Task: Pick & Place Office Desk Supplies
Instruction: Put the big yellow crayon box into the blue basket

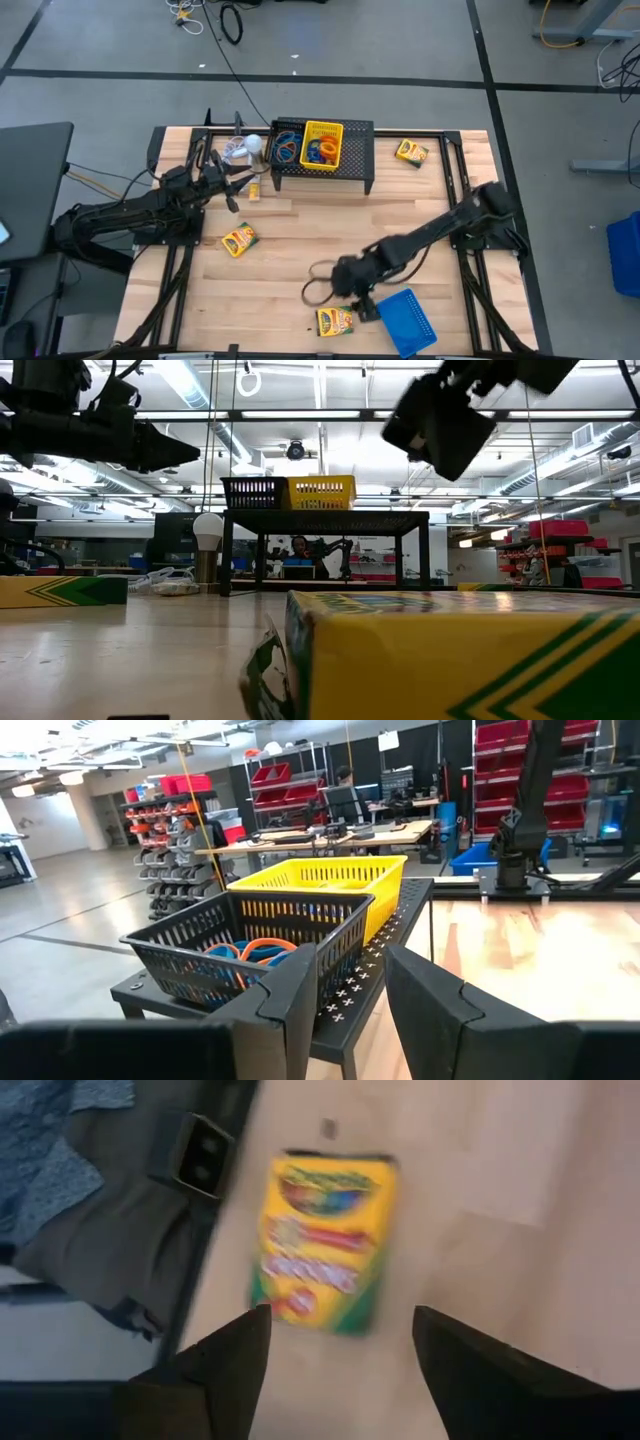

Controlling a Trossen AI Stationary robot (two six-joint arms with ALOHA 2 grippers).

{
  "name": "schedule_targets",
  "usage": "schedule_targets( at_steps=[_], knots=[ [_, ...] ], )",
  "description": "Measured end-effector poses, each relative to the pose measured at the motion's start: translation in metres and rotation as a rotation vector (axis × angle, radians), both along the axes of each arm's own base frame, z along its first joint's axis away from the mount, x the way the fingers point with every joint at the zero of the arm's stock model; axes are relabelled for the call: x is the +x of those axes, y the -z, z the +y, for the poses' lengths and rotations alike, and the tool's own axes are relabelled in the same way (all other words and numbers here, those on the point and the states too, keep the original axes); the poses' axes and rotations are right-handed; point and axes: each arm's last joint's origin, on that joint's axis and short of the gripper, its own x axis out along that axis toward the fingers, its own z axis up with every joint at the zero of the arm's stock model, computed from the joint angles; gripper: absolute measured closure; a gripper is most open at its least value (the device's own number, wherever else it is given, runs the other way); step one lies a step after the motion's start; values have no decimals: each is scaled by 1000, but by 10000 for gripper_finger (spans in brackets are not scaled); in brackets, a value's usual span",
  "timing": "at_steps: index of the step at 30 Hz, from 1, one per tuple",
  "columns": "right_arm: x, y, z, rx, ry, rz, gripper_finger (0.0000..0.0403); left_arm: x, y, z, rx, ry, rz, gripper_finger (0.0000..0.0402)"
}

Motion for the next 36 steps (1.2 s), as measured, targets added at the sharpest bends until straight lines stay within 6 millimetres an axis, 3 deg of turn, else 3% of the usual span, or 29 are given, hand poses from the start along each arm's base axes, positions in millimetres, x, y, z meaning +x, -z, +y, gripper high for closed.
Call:
schedule_targets(
  at_steps=[5, 14, 24, 30, 36],
  knots=[
    [17, 12, 21, -48, -40, 54, 157, 0, 0, 0, -2, 0, 1, 277],
    [34, 47, 21, -33, 0, 99, 158, 0, 0, 0, 2, 0, -4, 277],
    [39, 65, 27, -22, -11, 91, 169, 0, -1, 1, 13, -24, -2, 277],
    [40, 72, 30, -33, -14, 98, 231, 0, 0, 1, 12, -43, 2, 277],
    [40, 73, 29, -41, -6, 96, 358, 0, 0, 1, 13, -43, 5, 277]
  ],
)
